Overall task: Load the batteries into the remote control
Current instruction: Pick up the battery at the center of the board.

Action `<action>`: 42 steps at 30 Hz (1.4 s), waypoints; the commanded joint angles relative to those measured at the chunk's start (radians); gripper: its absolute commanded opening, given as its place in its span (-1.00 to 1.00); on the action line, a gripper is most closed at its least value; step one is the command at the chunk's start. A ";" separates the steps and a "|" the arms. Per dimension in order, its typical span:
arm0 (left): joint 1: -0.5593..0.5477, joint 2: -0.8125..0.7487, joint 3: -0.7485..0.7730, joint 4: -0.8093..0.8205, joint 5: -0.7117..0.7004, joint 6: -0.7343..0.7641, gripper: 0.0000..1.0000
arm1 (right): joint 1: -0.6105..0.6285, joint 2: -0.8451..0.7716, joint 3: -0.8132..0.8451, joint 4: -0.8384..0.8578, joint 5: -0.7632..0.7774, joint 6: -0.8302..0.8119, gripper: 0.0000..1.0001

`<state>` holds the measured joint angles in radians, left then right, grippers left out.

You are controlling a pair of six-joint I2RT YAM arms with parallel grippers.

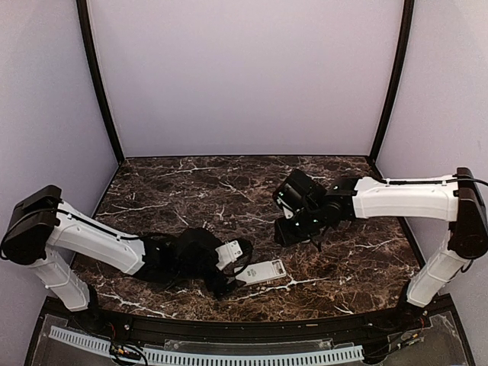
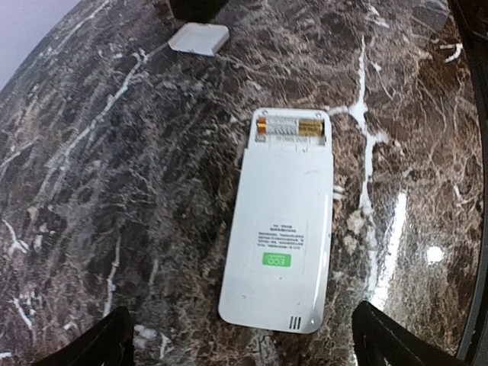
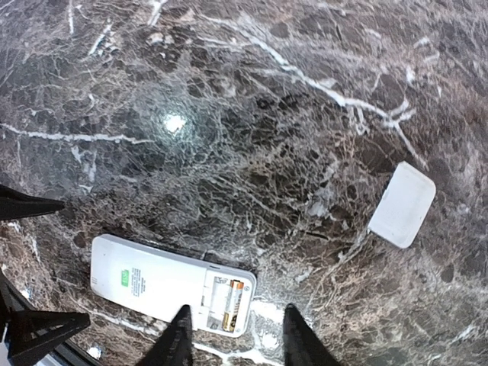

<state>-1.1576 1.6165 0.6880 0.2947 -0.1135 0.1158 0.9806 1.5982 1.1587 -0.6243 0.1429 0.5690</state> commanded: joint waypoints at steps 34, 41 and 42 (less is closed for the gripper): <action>0.355 -0.637 0.309 -0.768 -0.485 -0.292 0.98 | 0.250 1.259 1.447 0.395 -0.220 -0.499 0.56; 0.361 -0.643 0.300 -0.739 -0.466 -0.267 0.98 | 0.280 1.330 1.469 0.366 -0.163 -0.539 0.30; 0.362 -0.641 0.300 -0.739 -0.462 -0.266 0.98 | 0.287 1.336 1.468 0.370 -0.161 -0.556 0.25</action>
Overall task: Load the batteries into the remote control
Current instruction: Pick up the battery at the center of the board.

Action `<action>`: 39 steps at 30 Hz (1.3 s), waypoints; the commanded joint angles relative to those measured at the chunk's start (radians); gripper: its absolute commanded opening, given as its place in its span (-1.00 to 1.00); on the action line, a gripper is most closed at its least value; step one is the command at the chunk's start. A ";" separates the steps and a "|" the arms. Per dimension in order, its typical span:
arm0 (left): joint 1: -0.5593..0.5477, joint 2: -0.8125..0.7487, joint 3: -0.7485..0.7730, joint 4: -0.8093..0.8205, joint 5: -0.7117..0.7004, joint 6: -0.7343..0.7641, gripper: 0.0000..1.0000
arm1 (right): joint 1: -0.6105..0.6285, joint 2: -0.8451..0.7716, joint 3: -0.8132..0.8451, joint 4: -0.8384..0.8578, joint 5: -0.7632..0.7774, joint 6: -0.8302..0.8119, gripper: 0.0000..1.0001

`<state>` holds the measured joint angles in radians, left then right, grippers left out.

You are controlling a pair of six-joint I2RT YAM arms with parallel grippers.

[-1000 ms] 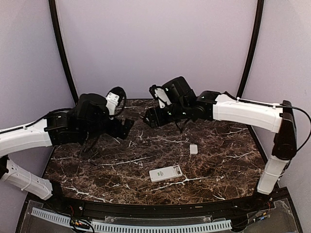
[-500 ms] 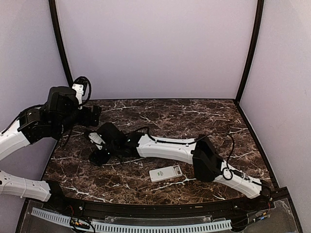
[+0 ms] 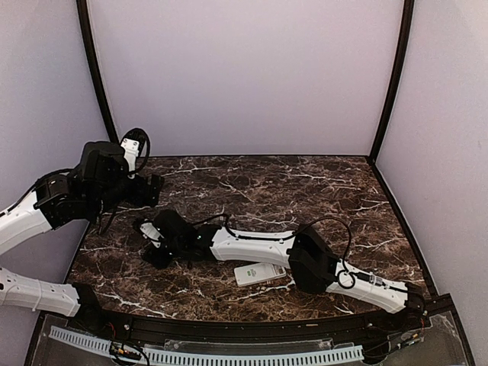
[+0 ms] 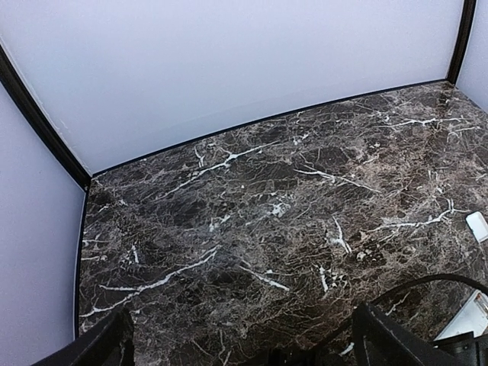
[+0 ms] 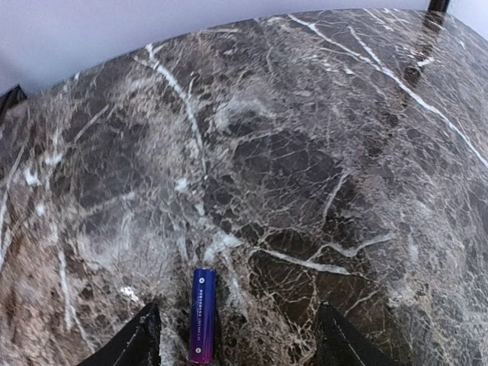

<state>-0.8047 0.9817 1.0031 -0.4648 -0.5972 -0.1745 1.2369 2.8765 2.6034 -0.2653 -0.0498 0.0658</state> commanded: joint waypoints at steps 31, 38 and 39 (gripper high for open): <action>0.032 -0.017 -0.033 0.039 0.045 0.063 0.98 | 0.034 -0.308 -0.442 0.041 -0.071 -0.090 -1.00; 0.032 -0.060 -0.080 0.102 0.089 0.114 0.97 | -0.035 -0.626 -0.814 0.117 -0.156 0.000 -1.00; 0.032 -0.062 -0.083 0.109 0.088 0.120 0.97 | -0.048 -0.677 -0.870 0.118 -0.167 0.015 -1.00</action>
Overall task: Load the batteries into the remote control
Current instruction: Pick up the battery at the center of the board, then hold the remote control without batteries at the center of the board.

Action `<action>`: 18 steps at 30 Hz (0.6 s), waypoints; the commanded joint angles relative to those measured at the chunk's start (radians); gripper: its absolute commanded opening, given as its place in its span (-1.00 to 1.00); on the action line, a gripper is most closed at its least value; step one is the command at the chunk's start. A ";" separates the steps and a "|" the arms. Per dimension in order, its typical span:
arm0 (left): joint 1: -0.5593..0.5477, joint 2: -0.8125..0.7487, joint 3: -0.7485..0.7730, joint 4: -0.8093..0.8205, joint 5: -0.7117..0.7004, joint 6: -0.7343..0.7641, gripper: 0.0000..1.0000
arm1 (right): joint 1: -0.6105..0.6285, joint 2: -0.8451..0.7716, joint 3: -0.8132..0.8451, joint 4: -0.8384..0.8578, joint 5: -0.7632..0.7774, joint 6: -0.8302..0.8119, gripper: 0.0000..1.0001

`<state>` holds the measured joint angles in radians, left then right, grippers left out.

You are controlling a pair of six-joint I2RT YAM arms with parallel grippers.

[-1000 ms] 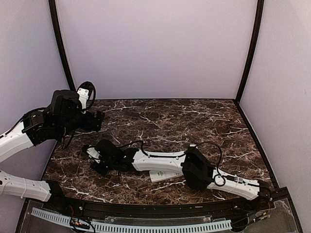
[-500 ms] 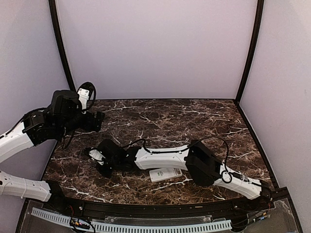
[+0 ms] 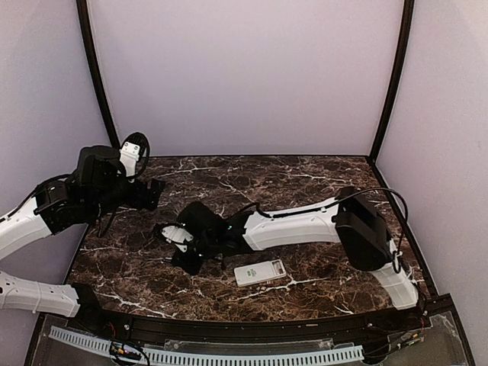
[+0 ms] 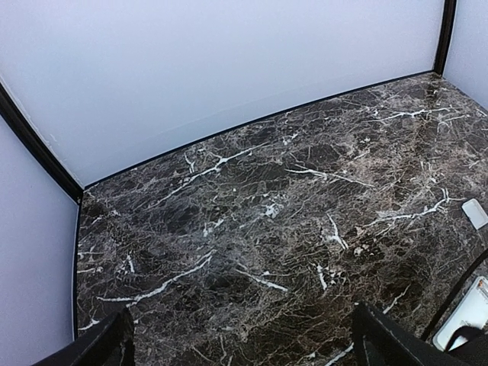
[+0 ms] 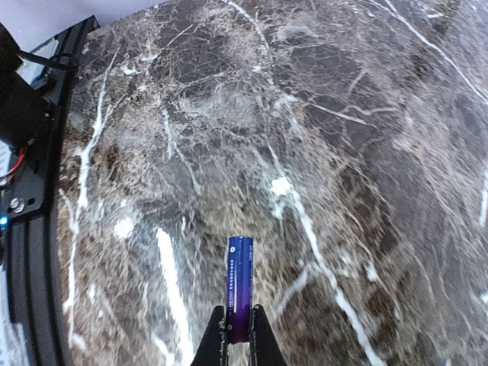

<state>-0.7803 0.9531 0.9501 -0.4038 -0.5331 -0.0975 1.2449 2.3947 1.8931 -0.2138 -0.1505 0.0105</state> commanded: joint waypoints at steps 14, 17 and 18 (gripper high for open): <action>-0.005 -0.010 -0.044 0.100 0.218 0.091 0.85 | -0.183 -0.731 -0.604 -0.179 -0.015 0.280 -1.00; -0.012 -0.005 -0.058 0.137 0.265 0.136 0.84 | -0.209 -0.817 -0.691 -0.176 -0.065 0.336 -1.00; -0.014 -0.002 -0.062 0.141 0.287 0.145 0.84 | -0.216 -0.846 -0.722 -0.169 -0.086 0.349 -1.00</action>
<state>-0.7845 0.9424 0.9180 -0.3069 -0.3435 -0.0067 1.0618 1.6360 1.2633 -0.3511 -0.1856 0.2665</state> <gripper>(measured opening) 0.921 0.040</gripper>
